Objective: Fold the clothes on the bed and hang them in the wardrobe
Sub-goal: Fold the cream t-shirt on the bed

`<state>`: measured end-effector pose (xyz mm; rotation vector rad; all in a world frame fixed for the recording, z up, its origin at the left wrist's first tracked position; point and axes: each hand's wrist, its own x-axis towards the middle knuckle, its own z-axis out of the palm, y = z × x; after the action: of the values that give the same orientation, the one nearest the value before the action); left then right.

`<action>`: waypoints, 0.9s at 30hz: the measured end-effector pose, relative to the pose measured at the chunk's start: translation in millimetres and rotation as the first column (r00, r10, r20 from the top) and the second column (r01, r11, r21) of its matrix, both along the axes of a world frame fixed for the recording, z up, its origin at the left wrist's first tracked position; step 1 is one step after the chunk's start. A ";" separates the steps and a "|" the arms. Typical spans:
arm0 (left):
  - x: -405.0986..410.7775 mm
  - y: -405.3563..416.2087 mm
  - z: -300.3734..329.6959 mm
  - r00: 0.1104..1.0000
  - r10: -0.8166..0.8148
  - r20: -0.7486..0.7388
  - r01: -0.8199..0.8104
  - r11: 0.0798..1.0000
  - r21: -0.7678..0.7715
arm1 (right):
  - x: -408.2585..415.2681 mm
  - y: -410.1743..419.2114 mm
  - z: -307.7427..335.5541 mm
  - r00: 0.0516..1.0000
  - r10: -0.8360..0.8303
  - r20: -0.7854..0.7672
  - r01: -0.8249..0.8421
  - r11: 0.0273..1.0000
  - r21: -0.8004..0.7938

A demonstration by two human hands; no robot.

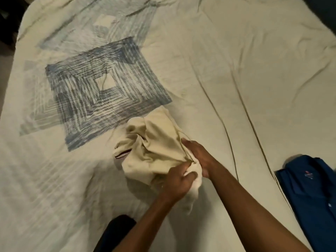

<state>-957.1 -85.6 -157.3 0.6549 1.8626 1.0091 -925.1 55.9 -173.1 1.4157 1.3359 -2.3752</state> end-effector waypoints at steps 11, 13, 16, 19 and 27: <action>25.9 3.3 -36.5 1.000 0.014 0.025 -0.015 0.999 0.047 | 181.0 38.6 -18.4 0.887 -0.433 0.162 0.392 0.890 0.233; 10.8 14.2 -46.8 0.974 0.130 -0.187 -0.121 0.991 0.059 | 207.1 44.3 -24.5 0.832 -0.518 0.197 0.462 0.845 0.270; -11.7 36.8 -64.5 0.839 0.191 -0.509 -0.154 0.981 0.115 | 238.1 49.1 -38.0 0.799 -0.561 0.218 0.473 0.809 0.349; -31.2 77.3 -84.9 0.768 0.077 -0.636 -0.093 0.996 0.008 | 252.0 45.2 -54.8 0.819 -0.519 0.242 0.375 0.806 0.458; -8.1 196.0 -119.8 0.747 -0.456 -0.483 0.241 0.864 -0.443 | 263.0 29.2 -85.2 0.668 -0.712 0.217 0.410 0.595 0.691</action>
<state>-965.3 110.4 -277.1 1.1313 2.2382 0.1981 -662.1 85.1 -258.3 2.7961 1.7219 -1.6272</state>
